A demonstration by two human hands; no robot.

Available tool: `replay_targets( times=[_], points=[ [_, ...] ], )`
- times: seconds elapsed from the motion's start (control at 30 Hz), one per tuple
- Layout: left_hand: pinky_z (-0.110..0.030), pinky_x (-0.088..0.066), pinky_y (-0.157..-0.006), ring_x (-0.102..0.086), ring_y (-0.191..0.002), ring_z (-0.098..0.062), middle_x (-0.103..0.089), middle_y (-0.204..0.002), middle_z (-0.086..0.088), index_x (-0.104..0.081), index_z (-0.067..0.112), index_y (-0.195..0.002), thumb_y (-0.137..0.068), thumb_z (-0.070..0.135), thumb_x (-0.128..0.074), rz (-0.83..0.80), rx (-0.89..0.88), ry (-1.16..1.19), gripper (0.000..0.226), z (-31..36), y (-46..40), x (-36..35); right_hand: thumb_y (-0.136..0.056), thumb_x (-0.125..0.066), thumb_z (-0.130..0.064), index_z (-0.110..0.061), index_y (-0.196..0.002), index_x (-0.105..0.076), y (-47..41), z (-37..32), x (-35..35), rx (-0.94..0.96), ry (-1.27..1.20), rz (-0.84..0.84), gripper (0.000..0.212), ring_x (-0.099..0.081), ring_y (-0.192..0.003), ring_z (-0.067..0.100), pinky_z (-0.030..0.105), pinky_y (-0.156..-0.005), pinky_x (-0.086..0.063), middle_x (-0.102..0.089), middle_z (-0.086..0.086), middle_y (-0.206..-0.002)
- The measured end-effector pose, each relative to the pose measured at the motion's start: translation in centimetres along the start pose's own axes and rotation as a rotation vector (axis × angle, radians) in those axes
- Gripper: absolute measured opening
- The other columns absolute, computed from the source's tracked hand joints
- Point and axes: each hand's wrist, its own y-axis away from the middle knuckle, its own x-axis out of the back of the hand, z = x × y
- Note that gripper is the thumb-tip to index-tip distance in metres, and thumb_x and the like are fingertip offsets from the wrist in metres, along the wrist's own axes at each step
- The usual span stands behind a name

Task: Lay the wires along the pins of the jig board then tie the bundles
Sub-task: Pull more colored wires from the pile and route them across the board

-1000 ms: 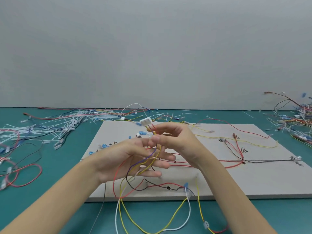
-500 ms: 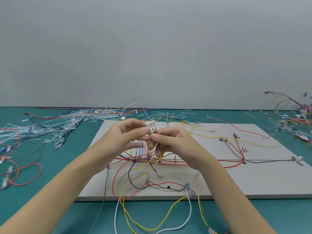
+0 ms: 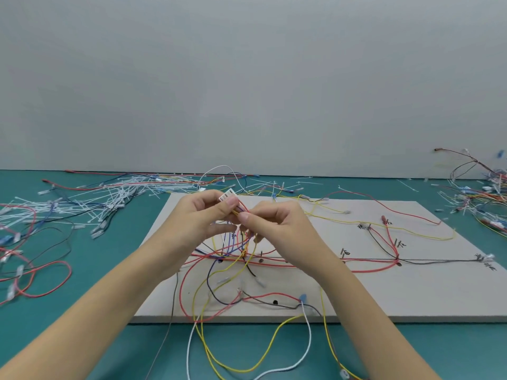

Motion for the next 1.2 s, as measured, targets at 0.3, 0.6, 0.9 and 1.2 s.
replay_targets(
  times=[0.3, 0.6, 0.9, 1.2],
  points=[
    [-0.022, -0.055, -0.060, -0.061, -0.059, -0.012, -0.059, -0.064, 0.000, -0.067, 0.013, -0.078, -0.078, 0.029, -0.067, 0.093, -0.055, 0.230, 0.015, 0.6, -0.2, 0.1, -0.091, -0.063, -0.007, -0.003, -0.088, -0.076, 0.1, 0.1, -0.2, 0.087, 0.067, 0.083, 0.014, -0.060, -0.063, 0.016, 0.032, -0.059, -0.052, -0.067, 0.008, -0.070],
    [-0.015, -0.031, -0.036, -0.037, -0.045, -0.005, -0.041, -0.058, 0.004, -0.076, 0.012, -0.087, -0.074, 0.028, -0.067, 0.001, 0.163, 0.003, 0.022, 2.3, -0.3, 2.6, -0.083, -0.063, -0.030, -0.015, -0.094, -0.077, 0.2, -1.0, 2.4, -0.361, -0.560, -0.244, 0.024, -0.036, -0.037, 0.007, 0.018, -0.039, -0.036, -0.036, -0.009, -0.046],
    [-0.021, -0.047, -0.045, -0.052, -0.050, -0.014, -0.051, -0.062, -0.003, -0.072, 0.017, -0.079, -0.068, 0.031, -0.075, -0.218, 0.404, -0.222, 0.019, 3.7, -0.1, 7.6, -0.089, -0.062, -0.032, -0.015, -0.102, -0.075, 0.6, -1.1, 4.6, -0.363, -0.406, -0.352, 0.025, -0.018, -0.030, 0.003, 0.015, -0.032, -0.023, -0.027, -0.009, -0.040],
    [-0.019, -0.048, -0.050, -0.056, -0.061, -0.009, -0.062, -0.072, -0.009, -0.067, 0.013, -0.073, -0.056, 0.040, -0.089, -0.405, 0.451, -0.420, 0.039, 2.3, -0.4, 12.7, -0.089, -0.067, -0.025, -0.016, -0.098, -0.075, 0.8, -0.6, 3.6, -0.405, 0.083, -0.575, 0.016, -0.035, -0.035, 0.008, 0.016, -0.035, -0.025, -0.054, -0.001, -0.053]
  ],
)
